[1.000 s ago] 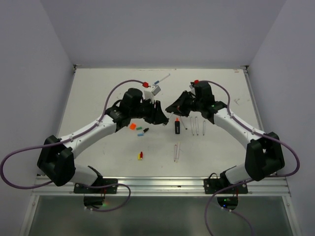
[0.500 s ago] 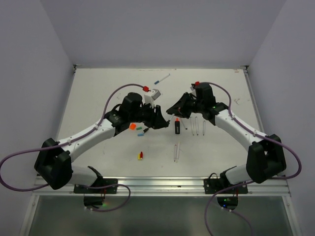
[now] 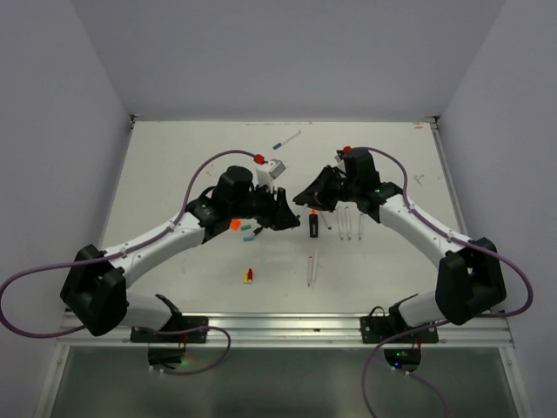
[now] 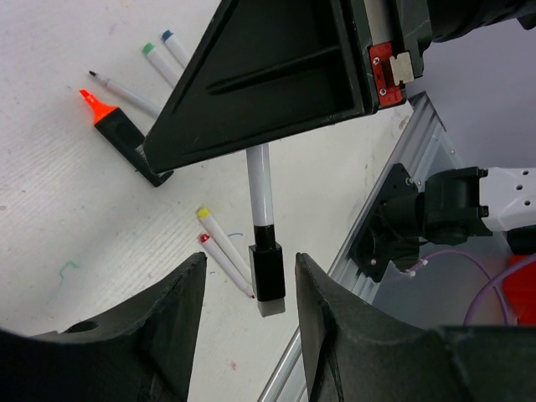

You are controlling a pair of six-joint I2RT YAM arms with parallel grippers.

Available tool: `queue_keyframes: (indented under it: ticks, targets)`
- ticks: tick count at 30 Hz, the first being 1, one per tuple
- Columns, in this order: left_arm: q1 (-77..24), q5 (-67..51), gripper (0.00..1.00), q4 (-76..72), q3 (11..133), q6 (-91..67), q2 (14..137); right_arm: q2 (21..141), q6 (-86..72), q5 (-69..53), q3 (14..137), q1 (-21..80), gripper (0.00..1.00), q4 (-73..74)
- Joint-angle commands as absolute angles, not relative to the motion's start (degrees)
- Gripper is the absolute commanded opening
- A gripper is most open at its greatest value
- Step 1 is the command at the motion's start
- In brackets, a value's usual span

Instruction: Open the pen caps

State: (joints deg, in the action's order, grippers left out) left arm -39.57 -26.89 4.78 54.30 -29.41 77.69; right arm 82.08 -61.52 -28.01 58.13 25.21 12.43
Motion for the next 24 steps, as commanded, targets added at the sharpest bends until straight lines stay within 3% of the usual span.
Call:
queue_keyframes:
  ticks: [1,7,15,16,17,19,24]
  targets:
    - [-40.9,-27.0,0.49,4.2,56.3,-29.0,78.6,80.5,-61.5,-28.3,59.2,25.6,0.0,11.9]
    - [-42.3,-25.9,0.46,6.9,57.3,-27.4,79.2,80.6,-61.6,-28.5,59.7,25.7,0.0,11.5]
    - [-42.4,-26.3,0.31,7.3,59.5,-26.9,80.0,80.2,-61.6,-28.3,58.9,26.5,0.0,11.2]
    - [-42.4,-27.0,0.27,7.3,59.7,-26.6,80.1,80.2,-61.5,-28.3,58.9,26.6,0.0,11.2]
    - [-42.4,-27.5,0.15,7.3,60.1,-26.5,80.5,80.2,-61.5,-28.3,59.0,26.7,0.0,11.2]
    - [-42.4,-29.4,0.01,7.6,60.6,-25.8,80.9,80.2,-61.0,-28.6,59.2,26.7,0.0,11.2]
    - [-42.3,-41.5,0.0,1.2,58.1,-24.9,79.2,80.2,-60.0,-32.3,59.6,26.7,0.0,7.7]
